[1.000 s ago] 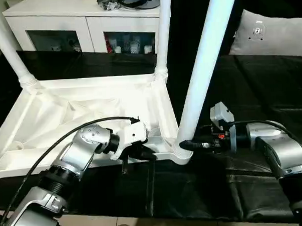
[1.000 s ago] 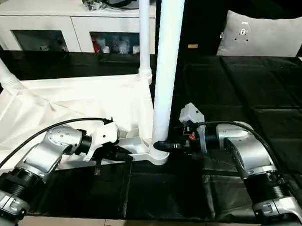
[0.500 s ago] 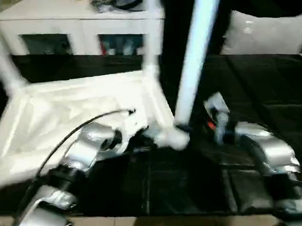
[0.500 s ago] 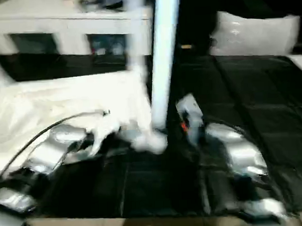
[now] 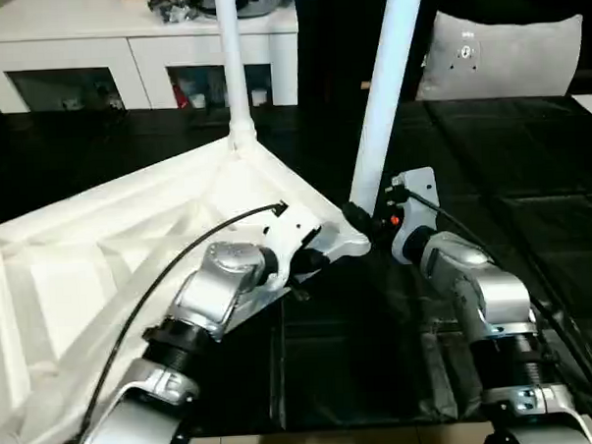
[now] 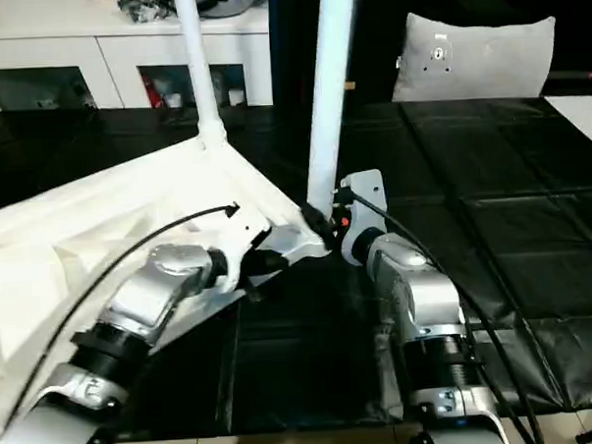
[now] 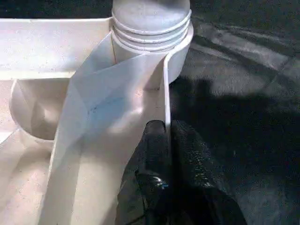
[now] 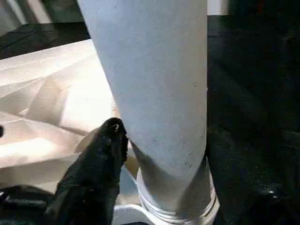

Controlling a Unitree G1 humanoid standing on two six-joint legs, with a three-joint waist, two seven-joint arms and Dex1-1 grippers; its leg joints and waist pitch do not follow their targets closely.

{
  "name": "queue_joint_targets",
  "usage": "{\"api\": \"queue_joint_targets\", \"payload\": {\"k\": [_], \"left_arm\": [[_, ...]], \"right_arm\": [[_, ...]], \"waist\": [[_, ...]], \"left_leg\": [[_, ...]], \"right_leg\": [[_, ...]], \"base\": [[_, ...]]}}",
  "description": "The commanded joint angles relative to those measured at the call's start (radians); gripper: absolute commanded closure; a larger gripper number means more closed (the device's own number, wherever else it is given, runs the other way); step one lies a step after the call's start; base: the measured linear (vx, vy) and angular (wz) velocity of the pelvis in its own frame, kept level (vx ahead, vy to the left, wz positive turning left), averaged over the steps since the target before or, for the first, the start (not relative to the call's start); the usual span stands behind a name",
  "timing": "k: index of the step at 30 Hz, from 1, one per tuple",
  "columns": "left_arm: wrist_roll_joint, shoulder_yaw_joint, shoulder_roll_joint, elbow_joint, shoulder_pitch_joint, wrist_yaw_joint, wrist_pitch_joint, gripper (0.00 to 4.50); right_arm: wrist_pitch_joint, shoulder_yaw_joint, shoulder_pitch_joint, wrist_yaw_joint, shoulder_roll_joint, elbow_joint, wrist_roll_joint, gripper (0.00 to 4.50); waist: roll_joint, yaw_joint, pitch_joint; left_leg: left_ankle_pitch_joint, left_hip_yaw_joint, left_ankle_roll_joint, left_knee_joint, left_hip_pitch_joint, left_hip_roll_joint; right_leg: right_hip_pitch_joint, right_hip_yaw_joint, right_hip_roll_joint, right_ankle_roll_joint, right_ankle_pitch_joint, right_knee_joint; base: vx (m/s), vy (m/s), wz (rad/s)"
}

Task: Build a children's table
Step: Rotate leg to tighten

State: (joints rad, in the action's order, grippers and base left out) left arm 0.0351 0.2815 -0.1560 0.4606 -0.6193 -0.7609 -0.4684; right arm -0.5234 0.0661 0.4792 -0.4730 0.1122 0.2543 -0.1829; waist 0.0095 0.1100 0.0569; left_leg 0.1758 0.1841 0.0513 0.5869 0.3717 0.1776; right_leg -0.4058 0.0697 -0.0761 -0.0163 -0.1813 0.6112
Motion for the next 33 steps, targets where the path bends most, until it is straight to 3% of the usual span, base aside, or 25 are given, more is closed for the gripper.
{"api": "queue_joint_targets", "payload": {"k": [1, 4, 8, 9, 16, 18, 22, 23, 24, 26, 33], "left_arm": [[-0.008, 0.010, -0.002, -0.060, -0.018, -0.040, 0.064, 4.50], [0.002, 0.033, -0.049, -0.057, -0.008, -0.091, 0.117, 4.50], [0.004, 0.057, -0.110, -0.057, 0.008, -0.179, 0.182, 4.50], [0.000, 0.064, -0.127, -0.056, 0.011, -0.210, 0.201, 4.50], [-0.045, 0.096, -0.201, -0.092, 0.038, -0.383, 0.288, 4.50], [-0.050, 0.109, -0.225, -0.097, 0.042, -0.440, 0.312, 4.50], [-0.042, 0.132, -0.260, -0.101, 0.044, -0.500, 0.338, 4.50], [-0.041, 0.135, -0.264, -0.103, 0.044, -0.508, 0.340, 4.50], [-0.041, 0.136, -0.267, -0.104, 0.044, -0.517, 0.341, 4.50], [-0.044, 0.137, -0.270, -0.107, 0.045, -0.527, 0.340, 4.50], [-0.051, 0.143, -0.282, -0.108, 0.048, -0.556, 0.353, 4.50]], "right_arm": [[-0.019, -0.048, -0.009, -0.051, 0.005, -0.005, -0.024, 1.43], [-0.004, -0.053, -0.015, -0.132, 0.075, 0.005, -0.025, 1.07], [0.025, -0.045, -0.023, -0.257, 0.168, 0.027, -0.034, 0.75], [0.050, -0.051, -0.026, -0.302, 0.198, 0.034, -0.033, 0.66], [0.135, -0.117, -0.064, -0.553, 0.325, -0.014, -0.064, 0.50], [0.148, -0.135, -0.062, -0.632, 0.352, -0.006, -0.071, 0.85], [0.154, -0.164, -0.055, -0.710, 0.378, 0.014, -0.074, 0.90], [0.152, -0.169, -0.054, -0.719, 0.381, 0.016, -0.073, 1.11], [0.156, -0.175, -0.053, -0.726, 0.384, 0.019, -0.071, 1.23], [0.160, -0.179, -0.052, -0.734, 0.386, 0.022, -0.072, 1.26], [0.155, -0.198, -0.065, -0.809, 0.395, 0.004, -0.103, 1.98]], "waist": [[-0.001, 0.004, -0.069], [-0.003, 0.008, -0.070], [-0.001, 0.015, -0.074], [-0.004, 0.019, -0.072], [-0.002, 0.042, -0.073], [-0.003, 0.042, -0.071], [-0.002, 0.049, -0.067], [-0.002, 0.051, -0.068], [-0.008, 0.052, -0.067], [-0.005, 0.053, -0.068], [-0.008, 0.056, -0.071]], "left_leg": [[0.207, -0.025, -0.013, -0.070, -0.015, 0.050], [0.201, -0.024, -0.013, -0.068, -0.013, 0.049], [0.177, -0.022, -0.021, -0.063, -0.014, 0.050], [0.172, -0.021, -0.025, -0.063, -0.013, 0.051], [0.186, -0.021, -0.036, -0.061, -0.016, 0.056], [0.190, -0.020, -0.041, -0.061, -0.013, 0.057], [0.232, -0.021, -0.031, -0.064, -0.018, 0.059], [0.237, -0.022, -0.026, -0.065, -0.019, 0.060], [0.238, -0.021, -0.024, -0.065, -0.020, 0.060], [0.237, -0.022, -0.022, -0.065, -0.018, 0.060], [0.197, -0.021, -0.036, -0.061, -0.014, 0.058]], "right_leg": [[0.053, -0.048, -0.077, -0.178, -0.224, -0.080], [0.057, -0.050, -0.078, -0.165, -0.218, -0.080], [0.055, -0.050, -0.079, -0.191, -0.163, -0.073], [0.055, -0.051, -0.078, -0.194, -0.155, -0.072], [0.055, -0.049, -0.081, -0.200, -0.173, -0.069], [0.054, -0.048, -0.080, -0.206, -0.175, -0.068], [0.049, -0.049, -0.083, -0.196, -0.266, -0.077], [0.048, -0.050, -0.084, -0.194, -0.278, -0.078], [0.046, -0.050, -0.082, -0.195, -0.276, -0.078], [0.048, -0.050, -0.084, -0.196, -0.276, -0.076], [0.050, -0.049, -0.083, -0.202, -0.231, -0.069]], "base": [[0.000, 0.000, 0.00], [0.000, 0.000, 0.00], [0.000, 0.000, 0.00], [0.000, 0.000, 0.00], [0.000, 0.000, 0.00], [0.000, 0.000, 0.00], [0.000, 0.000, 0.00], [0.000, 0.000, 0.00], [0.000, 0.000, 0.00], [0.000, 0.000, 0.00], [0.000, 0.000, 0.00]]}}
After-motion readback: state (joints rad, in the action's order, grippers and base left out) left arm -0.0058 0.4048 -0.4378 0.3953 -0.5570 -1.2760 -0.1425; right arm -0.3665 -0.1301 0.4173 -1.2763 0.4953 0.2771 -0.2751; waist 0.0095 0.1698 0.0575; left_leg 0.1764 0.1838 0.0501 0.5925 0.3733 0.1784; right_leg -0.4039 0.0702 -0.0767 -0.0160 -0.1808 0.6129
